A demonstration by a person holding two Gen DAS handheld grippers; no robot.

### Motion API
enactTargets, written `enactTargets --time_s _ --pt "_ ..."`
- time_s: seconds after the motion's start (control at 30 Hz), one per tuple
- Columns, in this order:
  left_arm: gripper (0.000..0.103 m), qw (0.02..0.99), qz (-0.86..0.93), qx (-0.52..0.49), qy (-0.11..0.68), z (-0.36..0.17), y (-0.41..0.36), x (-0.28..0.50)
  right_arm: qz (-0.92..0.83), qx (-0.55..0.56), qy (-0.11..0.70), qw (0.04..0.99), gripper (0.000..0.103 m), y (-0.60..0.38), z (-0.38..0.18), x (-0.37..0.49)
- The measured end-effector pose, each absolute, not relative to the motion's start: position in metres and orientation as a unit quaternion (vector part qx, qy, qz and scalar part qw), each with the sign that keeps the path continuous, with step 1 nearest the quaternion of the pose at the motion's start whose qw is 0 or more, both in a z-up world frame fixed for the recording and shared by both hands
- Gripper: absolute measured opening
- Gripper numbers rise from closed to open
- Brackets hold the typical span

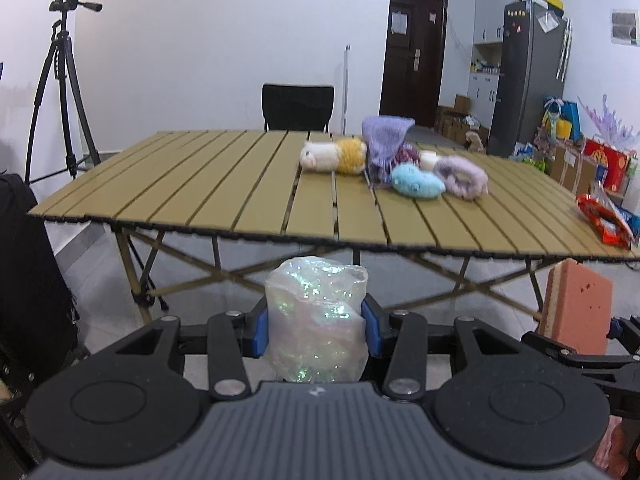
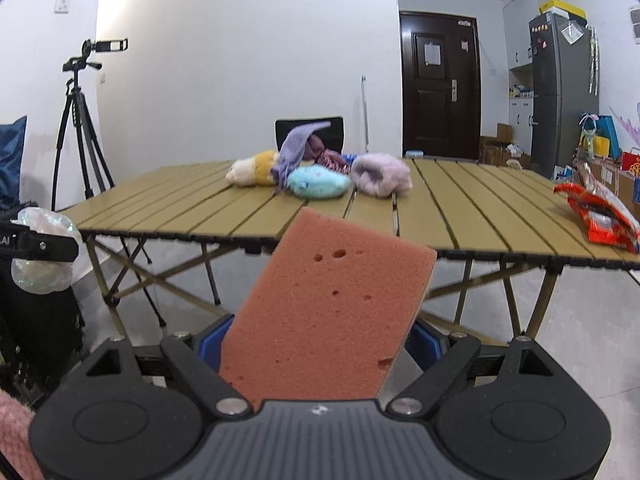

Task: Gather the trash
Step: 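Carry the plastic bag with the left tool over the black bin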

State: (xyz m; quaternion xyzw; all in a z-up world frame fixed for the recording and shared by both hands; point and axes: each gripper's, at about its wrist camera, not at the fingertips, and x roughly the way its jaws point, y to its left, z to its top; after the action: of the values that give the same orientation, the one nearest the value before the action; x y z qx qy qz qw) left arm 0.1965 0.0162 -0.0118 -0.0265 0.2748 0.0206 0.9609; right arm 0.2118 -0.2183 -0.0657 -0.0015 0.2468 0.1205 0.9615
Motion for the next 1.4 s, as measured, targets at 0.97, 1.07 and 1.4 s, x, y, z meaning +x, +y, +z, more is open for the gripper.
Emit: enactTargets --time_s 0.97,1.07,1.4 --pt "0.044 0.927 0.031 -0.033 0.372 -0.072 0.034 0.164 0.106 -0.004 0.357 0.928 0.088 -0.221 -0.128 0.181" --pt "0.044 0.923 0.032 -0.035 0.381 -0.079 0.035 0.172 0.102 -0.003 0.367 0.925 0.088 -0.224 -0.135 0.188" --pt "0.044 0.908 0.016 -0.031 0.418 -0.099 0.023 0.209 0.073 0.006 0.397 0.915 0.088 -0.238 -0.157 0.217"
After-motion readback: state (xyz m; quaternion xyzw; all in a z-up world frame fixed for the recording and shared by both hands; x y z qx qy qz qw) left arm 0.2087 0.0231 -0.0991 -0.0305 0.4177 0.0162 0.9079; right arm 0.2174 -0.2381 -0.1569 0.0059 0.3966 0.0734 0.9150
